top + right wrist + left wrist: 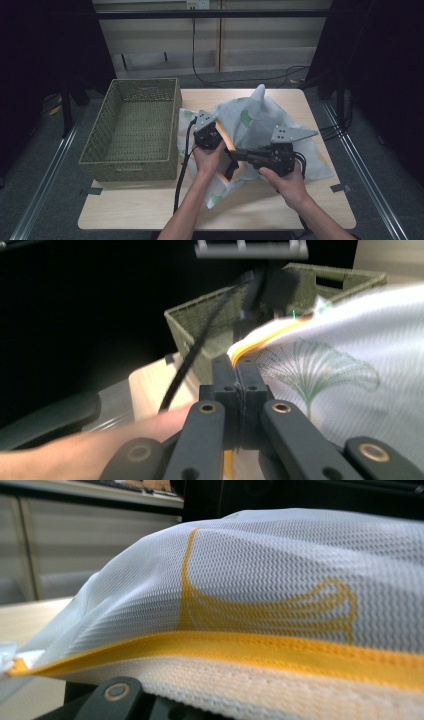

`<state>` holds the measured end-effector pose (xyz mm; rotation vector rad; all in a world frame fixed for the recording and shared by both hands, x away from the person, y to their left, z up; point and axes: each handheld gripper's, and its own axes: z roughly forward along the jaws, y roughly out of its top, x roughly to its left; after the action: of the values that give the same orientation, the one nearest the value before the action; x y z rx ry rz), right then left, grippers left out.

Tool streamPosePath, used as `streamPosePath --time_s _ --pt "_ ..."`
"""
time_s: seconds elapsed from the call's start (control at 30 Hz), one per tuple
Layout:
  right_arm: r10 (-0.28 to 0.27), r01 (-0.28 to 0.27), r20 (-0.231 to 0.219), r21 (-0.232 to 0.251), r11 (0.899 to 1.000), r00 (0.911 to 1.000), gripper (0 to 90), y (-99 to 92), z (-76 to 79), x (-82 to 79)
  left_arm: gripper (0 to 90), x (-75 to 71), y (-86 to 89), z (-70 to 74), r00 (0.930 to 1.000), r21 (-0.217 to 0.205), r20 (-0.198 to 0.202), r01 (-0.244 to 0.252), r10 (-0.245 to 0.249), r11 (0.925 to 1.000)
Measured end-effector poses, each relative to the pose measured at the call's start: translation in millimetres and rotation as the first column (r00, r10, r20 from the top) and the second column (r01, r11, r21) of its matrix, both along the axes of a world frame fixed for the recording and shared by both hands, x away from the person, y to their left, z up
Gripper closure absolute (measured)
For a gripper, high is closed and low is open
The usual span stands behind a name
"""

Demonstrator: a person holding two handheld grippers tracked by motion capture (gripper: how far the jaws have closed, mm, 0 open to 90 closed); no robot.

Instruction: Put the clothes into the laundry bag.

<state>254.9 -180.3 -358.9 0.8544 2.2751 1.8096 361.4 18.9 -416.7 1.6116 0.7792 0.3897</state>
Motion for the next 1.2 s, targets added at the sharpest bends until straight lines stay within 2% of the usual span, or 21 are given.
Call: streamPosePath --time_s 0.1,0.17,0.2,0.23,0.27,0.37,0.4,0.43,0.57,0.6,0.63,0.7,0.77,0.8,0.83,0.87,0.9,1.0,1.1,1.17,1.2 --pt "-0.033 0.031 -0.035 -0.046 0.998 0.9989 89.5 -8.0 -19.5 3.1 79.8 1.0 -3.2 -13.4 0.9996 0.069 -0.014 0.027 -0.026 0.9973" --pt "-0.055 0.05 -0.072 -0.069 0.996 0.9959 89.4 -12.9 -34.6 7.5 79.4 1.1 -8.8 -27.8 0.9985 0.126 -0.04 0.043 -0.038 0.9912" --pt "-0.061 0.054 -0.085 -0.079 0.995 0.9945 89.4 -14.5 -40.0 9.0 79.0 0.9 -12.2 -37.4 0.9967 0.167 -0.052 0.07 -0.062 0.9834" --pt "-0.071 0.061 -0.106 -0.095 0.994 0.9919 89.4 -16.5 -48.5 11.0 78.7 0.6 -14.7 -43.0 0.9955 0.18 -0.058 0.084 -0.074 0.98" --pt "-0.076 0.064 -0.117 -0.105 0.992 0.9902 89.4 -17.7 -53.2 11.9 78.3 -0.1 -19.2 -51.7 0.9926 0.206 -0.075 0.109 -0.095 0.9725" --pt "-0.101 0.079 -0.163 -0.136 0.988 0.9815 89.4 -24.1 -71.3 17.8 77.0 -2.7 -28.1 -68.7 0.9896 0.272 -0.09 0.133 -0.112 0.953" --pt "-0.11 0.086 -0.175 -0.138 0.987 0.9784 89.4 -25.9 -75.5 19.3 76.8 -2.1 -31.1 -75.8 0.9857 0.288 -0.11 0.155 -0.128 0.9451" --pt "-0.12 0.092 -0.198 -0.143 0.985 0.9728 89.4 -28.5 -82.2 21.3 76.6 -1.9 -32.3 -79.9 0.9837 0.28 -0.119 0.164 -0.135 0.9461" --pt "-0.117 0.082 -0.218 -0.165 0.983 0.969 89.4 -28.7 -90.2 21.9 75.9 0.7 -38.2 -89.1 0.9743 0.326 -0.169 0.198 -0.149 0.9243" --pt "-0.116 0.08 -0.217 -0.166 0.983 0.9692 89.4 -27.8 -90.3 21.6 75.9 1.8 -40.6 -89.6 0.9727 0.353 -0.18 0.203 -0.146 0.9134" --pt "-0.111 0.074 -0.221 -0.169 0.983 0.9689 89.4 -26.3 -91.2 21.7 75.8 2.4 -41.9 -90.3 0.9716 0.353 -0.185 0.206 -0.148 0.9126" --pt "-0.104 0.064 -0.226 -0.177 0.982 0.9685 89.4 -23.8 -93.3 21.4 75.8 1.8 -43.1 -89.6 0.9748 0.386 -0.173 0.199 -0.141 0.9009" --pt "-0.078 0.035 -0.24 -0.178 0.983 0.9676 89.4 -21.2 -94.8 20.7 75.2 2.8 -43.5 -90.0 0.9717 0.381 -0.184 0.209 -0.148 0.9008" --pt "-0.057 0.014 -0.253 -0.166 0.986 0.9658 89.4 -20.3 -95.3 20.6 74.8 3.6 -43.8 -90.7 0.9688 0.364 -0.194 0.217 -0.154 0.9058" --pt "-0.033 -0.007 -0.258 -0.152 0.988 0.9656 89.4 -19.4 -95.6 20.0 73.9 4.5 -42.3 -90.0 0.9674 0.367 -0.199 0.222 -0.157 0.9033" --pt "-0.031 -0.009 -0.256 -0.155 0.988 0.9663 89.4 -18.1 -95.1 18.9 71.4 4.2 -41.9 -90.3 0.9662 0.35 -0.202 0.224 -0.16 0.9098" --pt "-0.031 -0.01 -0.253 -0.159 0.987 0.967 89.4 -17.8 -95.0 18.7 68.1 4.4 -40.3 -89.9 0.9634 0.342 -0.208 0.234 -0.169 0.9101" --pt "-0.053 0.009 -0.246 -0.177 0.984 0.9677 89.3 -20.9 -97.0 20.8 56.1 0.8 -28.5 -87.0 0.9572 0.272 -0.212 0.252 -0.197 0.9287" --pt "-0.086 0.038 -0.244 -0.195 0.98 0.9659 89.2 -27.1 -100.3 24.3 42.0 -6.7 -10.4 -80.6 0.9509 0.229 -0.211 0.273 -0.226 0.9342" --pt "-0.102 0.054 -0.243 -0.198 0.979 0.9647 89.1 -29.9 -101.3 25.7 33.5 -13.6 4.7 -73.2 0.9518 0.223 -0.212 0.268 -0.222 0.9371" --pt "-0.107 0.058 -0.245 -0.2 0.978 0.9636 89.0 -30.4 -101.0 25.6 30.8 -19.1 11.3 -69.8 0.9578 0.225 -0.187 0.258 -0.218 0.9396"
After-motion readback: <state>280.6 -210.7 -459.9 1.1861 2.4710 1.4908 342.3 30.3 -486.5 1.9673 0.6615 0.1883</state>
